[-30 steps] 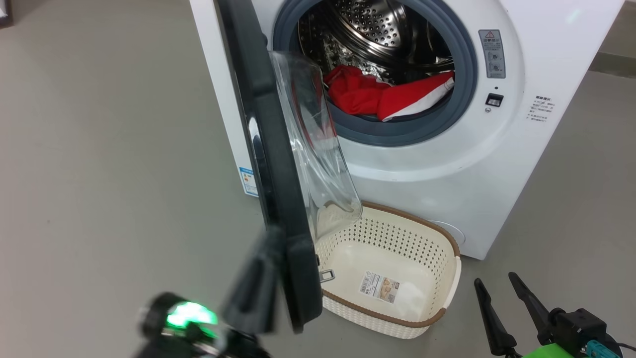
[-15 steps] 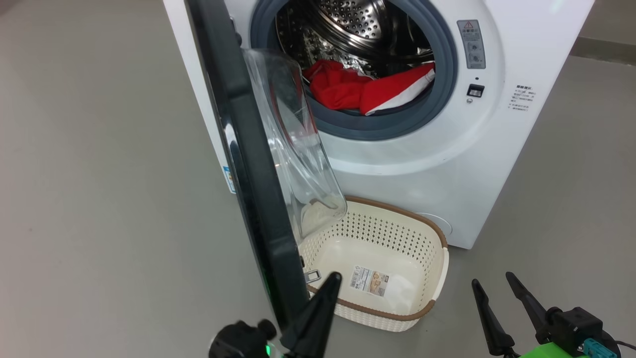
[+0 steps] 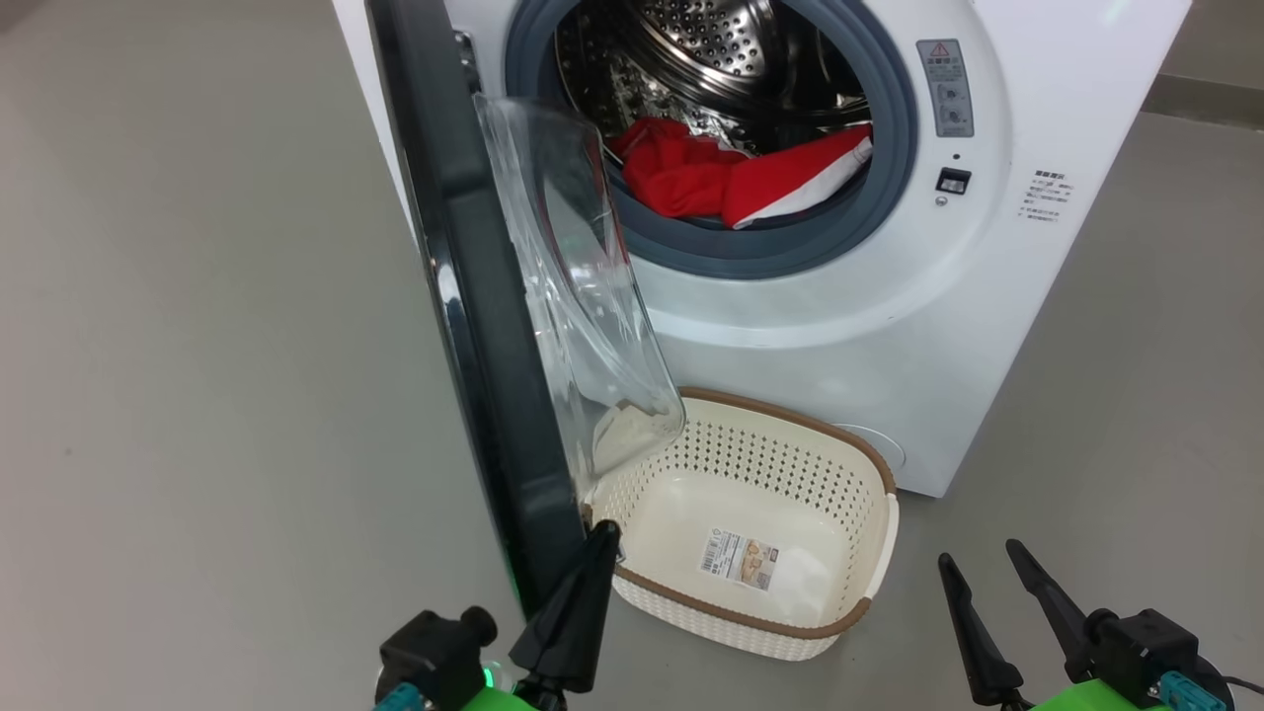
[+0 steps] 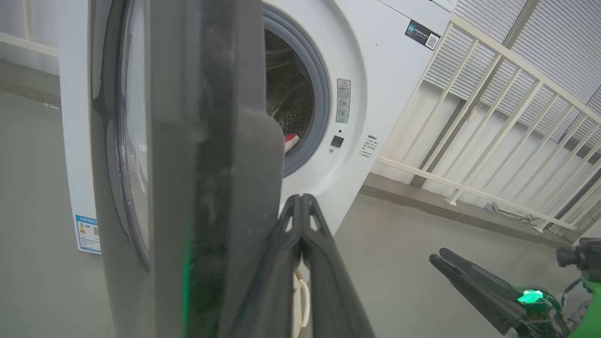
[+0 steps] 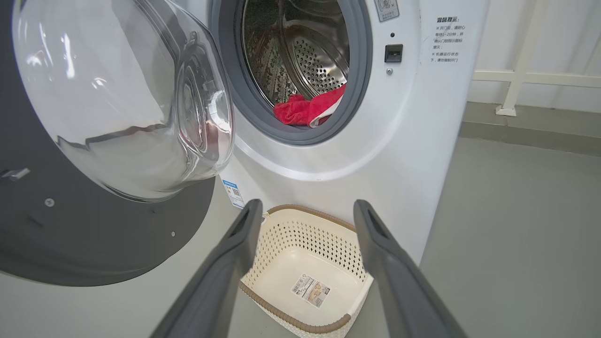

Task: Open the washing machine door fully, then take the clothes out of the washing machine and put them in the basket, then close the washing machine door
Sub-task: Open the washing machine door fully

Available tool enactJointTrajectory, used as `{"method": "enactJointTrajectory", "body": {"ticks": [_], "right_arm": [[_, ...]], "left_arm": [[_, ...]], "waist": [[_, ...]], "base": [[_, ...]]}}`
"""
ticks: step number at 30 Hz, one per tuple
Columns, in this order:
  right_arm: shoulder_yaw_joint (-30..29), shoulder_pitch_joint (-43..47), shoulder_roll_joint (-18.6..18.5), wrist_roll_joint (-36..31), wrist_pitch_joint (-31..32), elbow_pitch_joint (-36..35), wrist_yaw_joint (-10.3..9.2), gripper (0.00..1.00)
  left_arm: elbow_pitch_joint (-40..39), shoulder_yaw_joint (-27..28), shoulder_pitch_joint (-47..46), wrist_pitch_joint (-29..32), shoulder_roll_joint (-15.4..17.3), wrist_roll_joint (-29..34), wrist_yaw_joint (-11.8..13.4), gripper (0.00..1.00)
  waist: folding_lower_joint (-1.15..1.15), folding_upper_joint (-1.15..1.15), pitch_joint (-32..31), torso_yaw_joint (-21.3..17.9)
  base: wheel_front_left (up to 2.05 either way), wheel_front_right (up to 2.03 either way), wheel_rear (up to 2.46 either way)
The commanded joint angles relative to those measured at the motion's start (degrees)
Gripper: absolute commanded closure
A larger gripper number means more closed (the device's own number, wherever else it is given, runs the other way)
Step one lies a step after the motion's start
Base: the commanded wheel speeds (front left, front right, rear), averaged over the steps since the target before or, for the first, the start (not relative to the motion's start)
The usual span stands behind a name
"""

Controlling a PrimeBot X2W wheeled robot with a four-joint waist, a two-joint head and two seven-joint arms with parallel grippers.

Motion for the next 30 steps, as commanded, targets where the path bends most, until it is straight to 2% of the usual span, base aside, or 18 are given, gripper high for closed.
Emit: {"method": "enactJointTrajectory", "body": {"ticks": [1,8,15,16,30], "right_arm": [[1.1,-2.2,-0.4,0.4,-0.5,-1.2,0.28,0.0],[0.5,-1.9,-0.3,0.6,-0.5,-1.7,0.28,0.0],[0.1,-1.8,-0.4,0.4,-0.5,-1.8,0.28,0.0],[0.1,-1.8,-0.4,0.4,-0.5,-1.8,0.28,0.0],[0.3,-3.0,-0.7,-0.2,-0.5,-1.9,0.28,0.0]], "left_arm": [[-1.3,4.0,-0.3,-0.3,0.4,0.3,0.6,1.0],[-2.6,9.5,3.0,-0.3,0.4,1.8,0.4,1.0],[-3.0,18.8,4.6,-0.3,0.4,5.1,0.2,1.0],[-3.0,18.8,4.6,-0.3,0.4,5.1,0.2,1.0],[-0.9,36.8,1.2,-0.3,0.4,11.0,-1.6,1.0]], "waist": [[0.0,0.0,-0.1,0.4],[0.0,0.0,0.3,2.1],[0.0,0.0,0.7,3.1],[0.0,0.0,0.7,3.1],[0.0,0.0,3.1,2.1]], "base": [[0.0,0.0,0.0],[0.0,0.0,0.0],[0.0,0.0,0.0],[0.0,0.0,0.0],[0.0,0.0,0.0]]}}
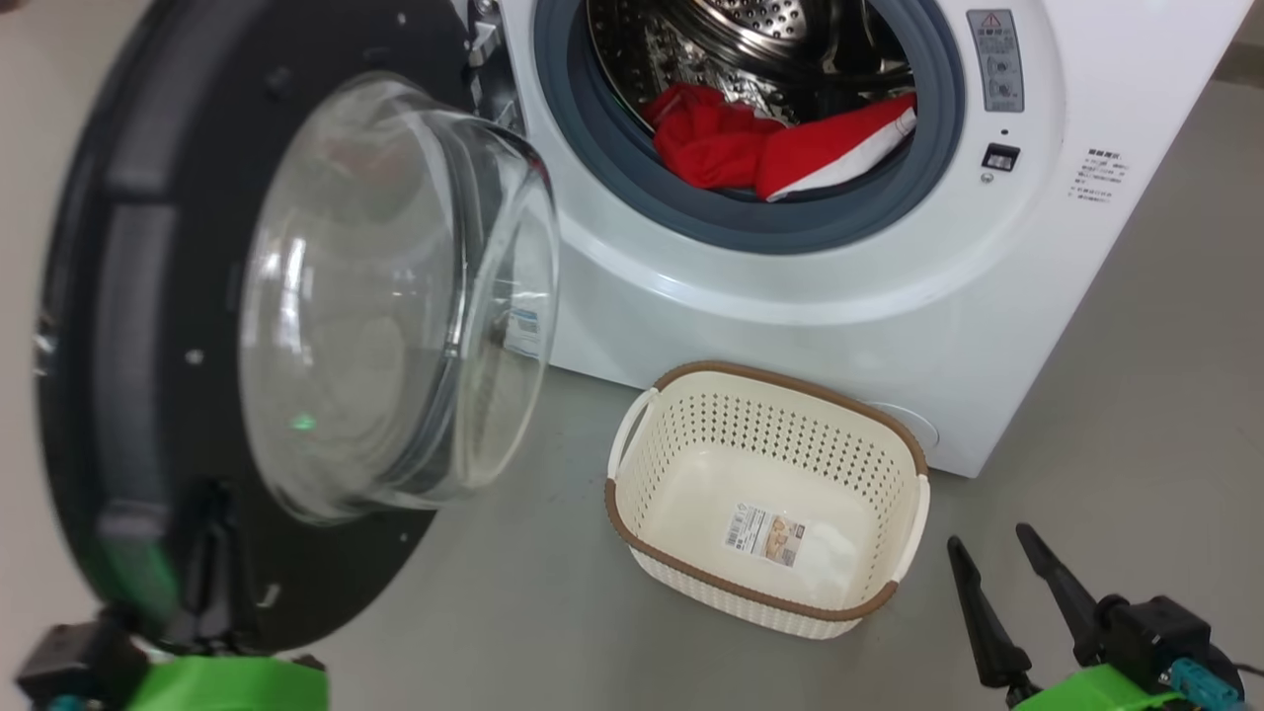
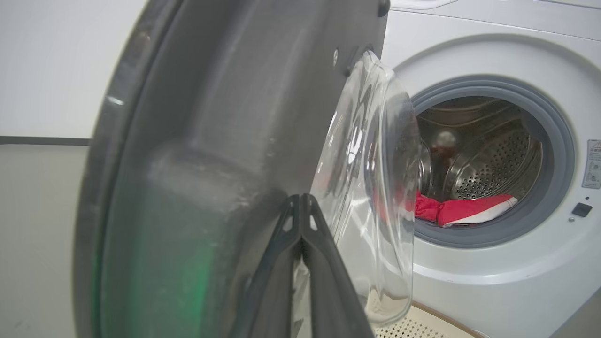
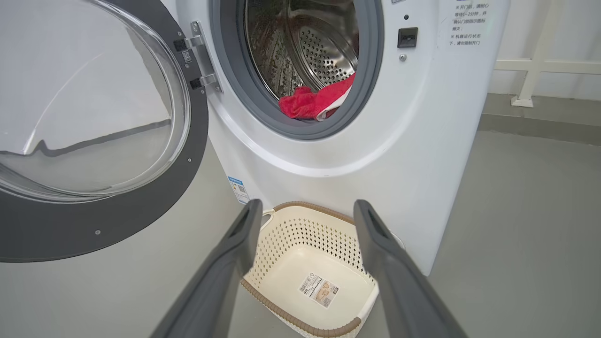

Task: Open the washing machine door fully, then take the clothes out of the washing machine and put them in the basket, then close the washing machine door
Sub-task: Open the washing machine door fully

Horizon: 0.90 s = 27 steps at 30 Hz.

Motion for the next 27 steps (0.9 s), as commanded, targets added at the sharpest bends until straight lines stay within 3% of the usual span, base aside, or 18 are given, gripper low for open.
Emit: {"method": "enactJointTrajectory", "body": {"ticks": [1,15,27], "right_arm": [[1.2,-2.6,-1.0,-0.2,-0.5,-1.5,0.28,0.0],[1.1,-4.0,-2.3,-0.9,-0.5,-1.9,0.28,0.0],[1.3,-4.9,-3.2,-1.3,-0.5,-2.4,0.28,0.0]], "left_arm": [[-0.9,3.9,-2.9,-0.3,1.1,0.5,-0.1,1.0],[4.4,18.9,-11.3,-0.3,1.1,7.0,-2.1,1.0],[10.5,26.8,-18.5,-0.3,3.0,11.1,-4.6,1.0]], "waist": [[0.0,0.0,0.7,-0.5],[0.0,0.0,4.8,-2.4],[0.0,0.0,7.5,-2.8]], "base": [[0.0,0.0,0.0],[0.0,0.0,0.0],[0.0,0.0,0.0]]}}
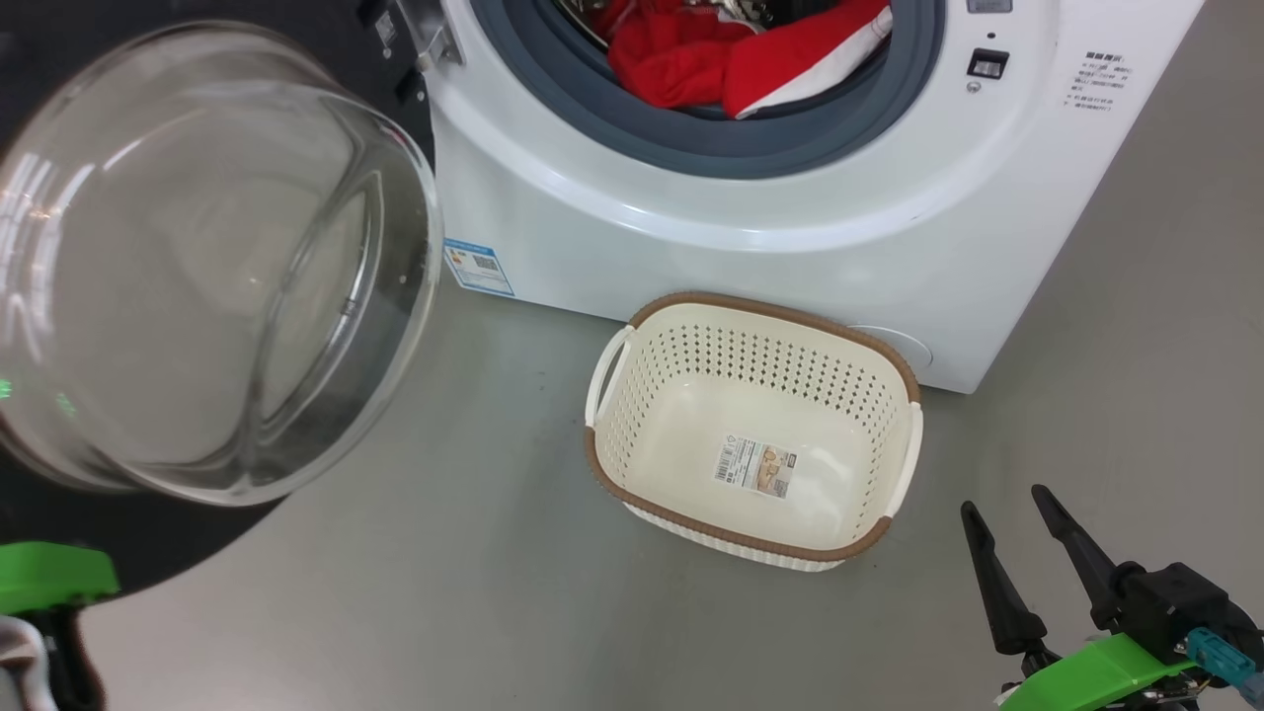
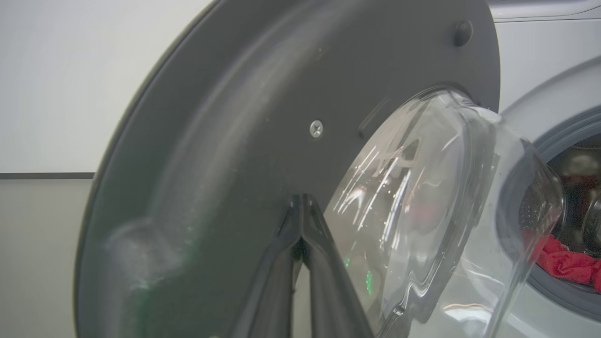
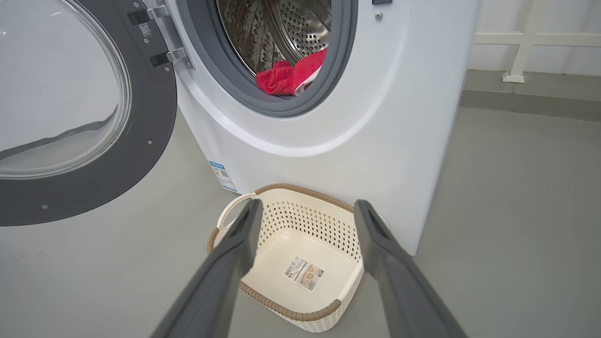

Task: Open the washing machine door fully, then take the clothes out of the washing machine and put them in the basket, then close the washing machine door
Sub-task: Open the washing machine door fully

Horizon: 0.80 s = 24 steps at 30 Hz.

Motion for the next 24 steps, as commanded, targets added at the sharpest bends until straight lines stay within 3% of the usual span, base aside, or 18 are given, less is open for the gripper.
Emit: {"method": "enactJointTrajectory", "body": {"ticks": [1,13,24], "right_arm": [[1.4,-1.9,-0.8,-0.5,-0.5,-1.6,0.28,0.0],[1.9,-2.1,-1.0,-0.5,-0.5,-1.6,0.28,0.0],[1.4,-1.1,0.2,-0.8,-0.5,-1.7,0.28,0.0]], "left_arm": [[-0.3,3.0,-2.1,-0.3,3.9,0.5,-0.2,1.0],[4.4,7.5,-5.0,-0.3,5.6,3.0,-1.5,1.0],[6.3,6.2,-2.0,-0.3,4.6,2.4,-2.3,1.0]], "waist": [[0.0,0.0,0.4,-0.2],[0.0,0.0,-0.1,-1.4],[0.0,0.0,-3.5,-1.5]], "base": [[0.0,0.0,0.0],[0.0,0.0,0.0],[0.0,0.0,0.0]]}}
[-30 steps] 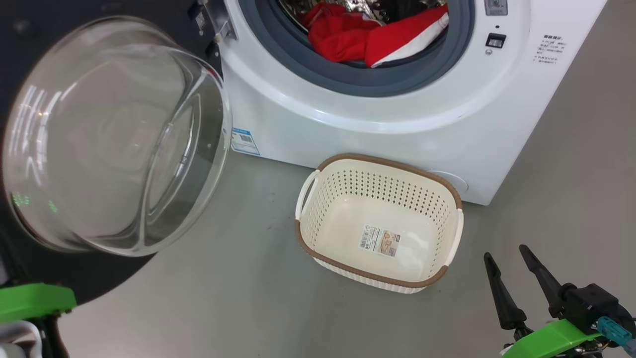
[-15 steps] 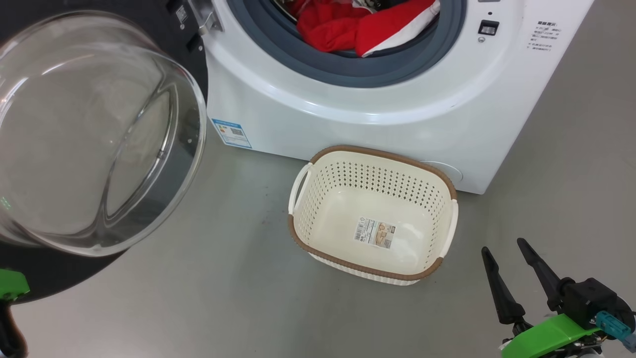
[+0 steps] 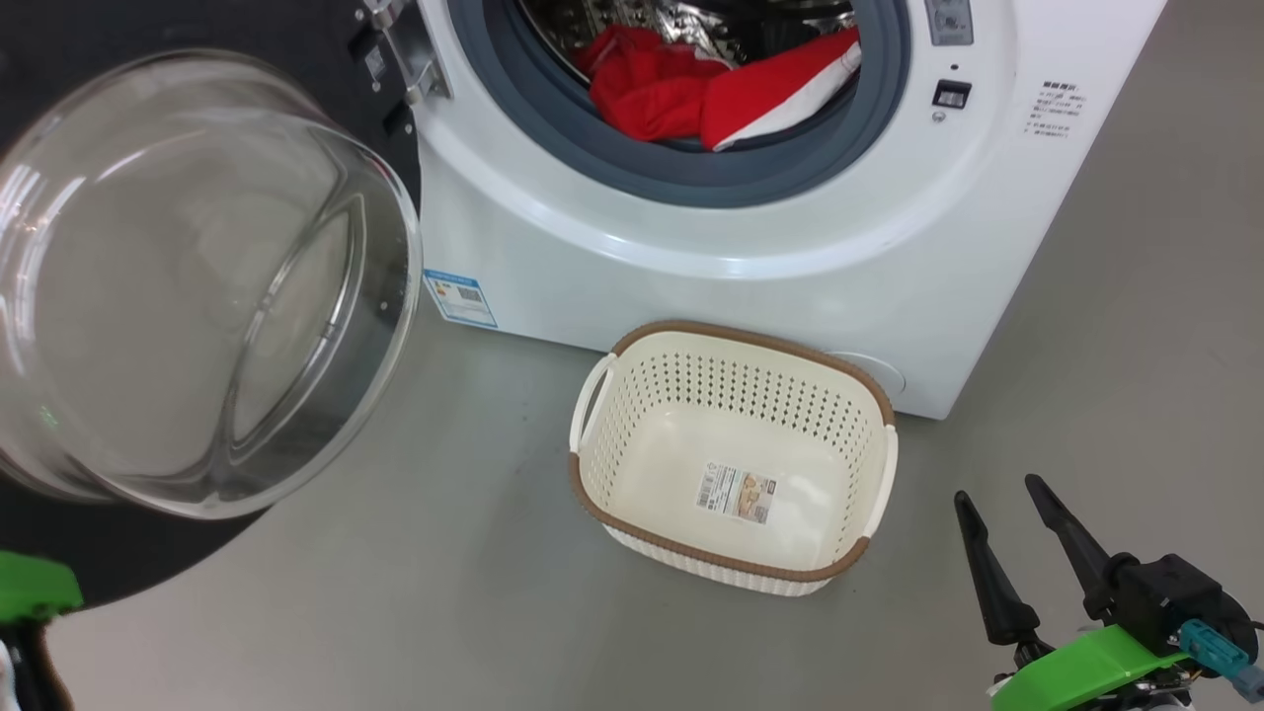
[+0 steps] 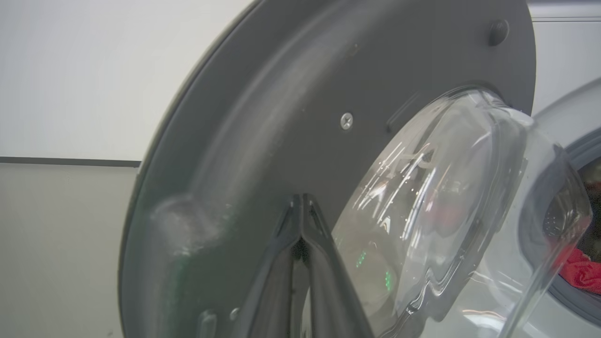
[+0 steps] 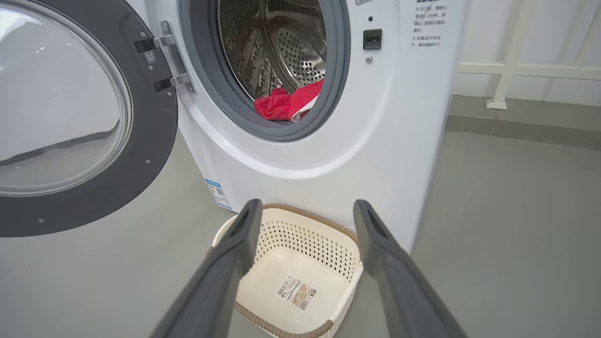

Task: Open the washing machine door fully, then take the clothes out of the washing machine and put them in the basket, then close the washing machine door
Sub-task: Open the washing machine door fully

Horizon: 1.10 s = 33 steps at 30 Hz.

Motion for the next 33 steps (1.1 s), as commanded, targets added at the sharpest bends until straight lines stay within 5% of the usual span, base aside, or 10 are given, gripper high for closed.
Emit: {"method": "enactJointTrajectory", "body": {"ticks": [1,14,18,22,23,24,26,33], "right_arm": [[1.2,-0.1,-0.1,-0.6,-0.5,-1.5,0.28,0.0],[-0.4,1.4,1.5,-0.5,-0.5,-1.3,0.28,0.0],[-0.8,1.8,1.7,-0.5,-0.5,-1.4,0.28,0.0],[-1.6,2.0,1.7,-0.6,-0.5,-1.7,0.28,0.0],[-1.6,2.0,1.7,-0.6,-0.5,-1.7,0.28,0.0],[-1.9,2.1,1.8,-0.6,-0.5,-1.8,0.28,0.0],[-2.4,2.3,1.8,-0.7,-0.5,-2.0,0.28,0.0],[-3.9,2.5,2.0,-0.7,-0.5,-2.5,0.28,0.0]], "left_arm": [[-1.5,0.3,2.2,-0.3,2.2,-0.2,-0.3,1.0],[-11.6,-12.2,16.2,-0.3,-0.5,-5.0,-0.3,0.98],[-14.7,-15.6,19.5,-0.3,-0.6,-6.1,-0.3,0.85],[-16.6,-18.6,22.0,-0.3,-0.7,-6.6,-0.3,0.56],[-16.6,-18.6,22.0,-0.3,-0.7,-6.6,-0.3,0.56],[-17.0,-19.5,22.4,-0.3,-0.7,-6.9,-0.3,0.45],[-17.8,-21.0,22.9,-0.3,-0.7,-7.5,-0.3,0.0],[-19.7,-25.2,23.7,-0.3,-0.8,-8.6,-0.3,0.0]], "waist": [[0.0,0.0,-1.2,-0.2],[0.0,0.0,-5.2,-0.7],[0.0,0.0,-5.8,-1.4],[0.0,0.0,-6.2,-2.8],[0.0,0.0,-6.2,-2.8],[0.0,0.0,-6.2,-3.1],[0.0,0.0,-6.3,-3.9],[0.0,0.0,-6.2,-7.5]], "base": [[0.0,0.0,0.0],[0.0,0.0,0.0],[0.0,0.0,0.0],[0.0,0.0,0.0],[0.0,0.0,0.0],[0.0,0.0,0.0],[0.0,0.0,0.0],[0.0,0.0,0.0]]}}
